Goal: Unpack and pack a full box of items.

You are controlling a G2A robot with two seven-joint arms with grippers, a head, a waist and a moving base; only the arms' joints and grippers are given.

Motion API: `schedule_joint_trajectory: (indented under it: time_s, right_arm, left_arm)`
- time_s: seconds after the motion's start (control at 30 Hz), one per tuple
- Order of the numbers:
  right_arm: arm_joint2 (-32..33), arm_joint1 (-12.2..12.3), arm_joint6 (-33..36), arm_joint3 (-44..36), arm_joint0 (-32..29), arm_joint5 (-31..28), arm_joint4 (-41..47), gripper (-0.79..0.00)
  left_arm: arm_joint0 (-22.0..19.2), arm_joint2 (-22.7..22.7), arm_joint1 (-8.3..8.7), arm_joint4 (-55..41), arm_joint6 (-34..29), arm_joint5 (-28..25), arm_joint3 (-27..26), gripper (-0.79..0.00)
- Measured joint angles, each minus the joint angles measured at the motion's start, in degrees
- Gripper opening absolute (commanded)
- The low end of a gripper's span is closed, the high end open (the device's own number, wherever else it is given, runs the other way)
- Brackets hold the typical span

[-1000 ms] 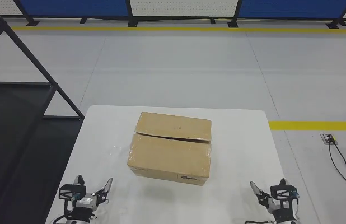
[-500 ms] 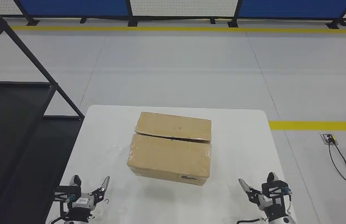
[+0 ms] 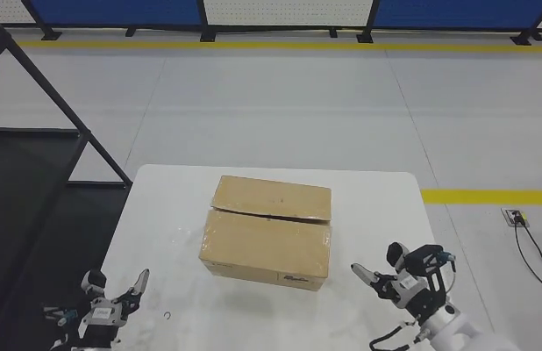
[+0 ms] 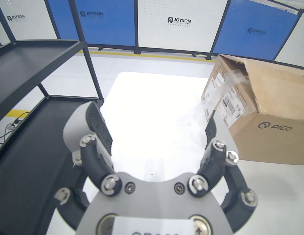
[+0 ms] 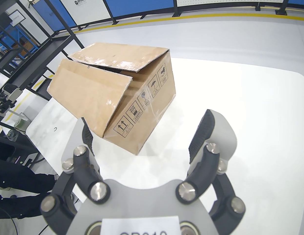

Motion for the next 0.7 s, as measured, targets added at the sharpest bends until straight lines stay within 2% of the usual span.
schedule_joint_trajectory:
  time_s: [0.23, 0.33, 0.47, 0.7]
  right_arm:
    - [-0.1, 0.0, 0.0, 0.1, -0.1, 0.0, 0.1, 0.000]
    - [-1.6, -0.2, 0.3, 2.4, 0.7, -1.7, 5.2, 0.000]
    - [-4.7, -0.4, 2.8, 6.3, 5.8, -5.6, 15.7, 0.000]
    - [-8.2, -0.5, 8.8, 16.6, 16.5, -9.4, 28.5, 0.000]
  left_arm:
    - [-0.1, 0.0, 0.00, 0.0, -0.1, 0.0, 0.0, 0.000]
    - [-1.6, 0.5, -0.12, -1.4, -2.8, 0.3, -0.4, 0.000]
    - [-3.5, 0.4, -0.21, -4.0, -7.0, 0.0, -1.0, 0.000]
    - [-3.9, 0.1, -0.28, -3.1, -7.1, -1.7, -1.4, 0.000]
